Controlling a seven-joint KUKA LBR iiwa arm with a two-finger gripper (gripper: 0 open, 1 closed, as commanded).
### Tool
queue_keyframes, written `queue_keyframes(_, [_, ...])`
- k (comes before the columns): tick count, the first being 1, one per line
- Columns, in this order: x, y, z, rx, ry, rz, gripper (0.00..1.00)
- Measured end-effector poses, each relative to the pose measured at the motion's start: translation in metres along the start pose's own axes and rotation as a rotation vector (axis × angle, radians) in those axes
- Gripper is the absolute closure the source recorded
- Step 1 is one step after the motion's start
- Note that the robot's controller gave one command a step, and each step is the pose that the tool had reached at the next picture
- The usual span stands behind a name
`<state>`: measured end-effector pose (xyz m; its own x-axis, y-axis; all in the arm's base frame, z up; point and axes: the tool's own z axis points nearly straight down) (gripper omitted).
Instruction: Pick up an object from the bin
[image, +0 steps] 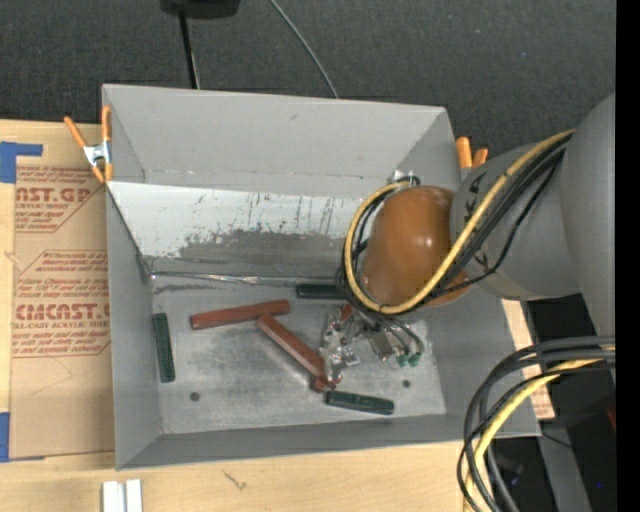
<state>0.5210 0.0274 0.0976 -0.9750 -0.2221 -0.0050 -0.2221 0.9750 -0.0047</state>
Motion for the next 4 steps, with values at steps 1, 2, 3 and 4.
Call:
queue_keyframes(1, [0.000, 0.000, 0.000, 0.000, 0.000, 0.000, 1.00])
queue_keyframes(2, [-0.010, 0.001, 0.001, 0.001, -0.048, 0.003, 0.00])
queue_keyframes(3, [-0.009, 0.001, 0.001, 0.001, -0.043, 0.002, 0.00])
queue_keyframes(4, [0.001, 0.000, 0.001, 0.000, 0.004, -0.022, 1.00])
